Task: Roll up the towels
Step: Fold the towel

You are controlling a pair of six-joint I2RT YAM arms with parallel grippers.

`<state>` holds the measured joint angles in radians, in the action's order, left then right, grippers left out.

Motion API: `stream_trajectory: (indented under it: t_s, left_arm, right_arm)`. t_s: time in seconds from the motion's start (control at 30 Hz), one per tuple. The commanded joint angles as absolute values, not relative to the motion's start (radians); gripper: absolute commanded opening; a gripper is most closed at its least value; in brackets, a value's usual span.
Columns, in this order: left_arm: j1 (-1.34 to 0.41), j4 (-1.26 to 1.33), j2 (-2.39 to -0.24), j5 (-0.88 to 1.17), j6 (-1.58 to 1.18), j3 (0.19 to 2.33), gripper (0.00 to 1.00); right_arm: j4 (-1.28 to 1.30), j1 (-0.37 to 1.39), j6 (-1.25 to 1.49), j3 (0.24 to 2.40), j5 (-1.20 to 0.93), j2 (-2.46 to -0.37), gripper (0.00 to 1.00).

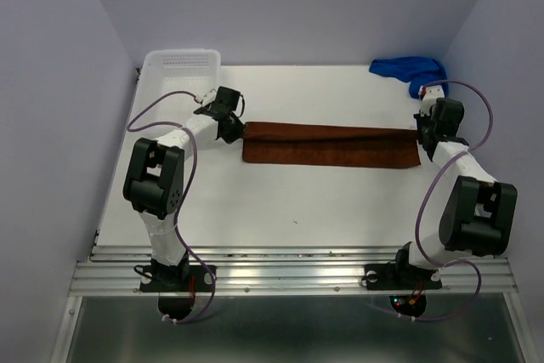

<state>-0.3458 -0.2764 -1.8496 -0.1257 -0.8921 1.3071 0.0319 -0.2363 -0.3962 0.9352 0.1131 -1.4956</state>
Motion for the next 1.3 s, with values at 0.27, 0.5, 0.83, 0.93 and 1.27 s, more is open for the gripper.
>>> stream_trajectory:
  t_s: [0.27, 0.5, 0.83, 0.93, 1.27]
  left_arm:
    - [-0.356, -0.275, -1.801, -0.126, -0.884, 1.240, 0.00]
    - [-0.356, -0.279, -1.822, -0.117, -0.877, 1.230, 0.00]
    - [-0.356, -0.299, -1.842, -0.114, -0.879, 1.224, 0.00]
    - [-0.357, -0.313, -1.856, -0.110, -0.877, 1.233, 0.00]
    - [-0.357, -0.345, -1.881, -0.111, -0.867, 1.233, 0.00]
  right_arm:
    - [-0.023, -0.261, -0.335, 0.865, 0.149, -1.439, 0.02]
    - [-0.026, -0.261, -0.302, 0.831, 0.158, -1.459, 0.02]
    - [-0.049, -0.261, -0.268, 0.781, 0.132, -1.468, 0.05]
    - [-0.054, -0.261, -0.256, 0.773, 0.132, -1.482, 0.06]
    - [-0.054, -0.261, -0.215, 0.756, 0.160, -1.503, 0.18]
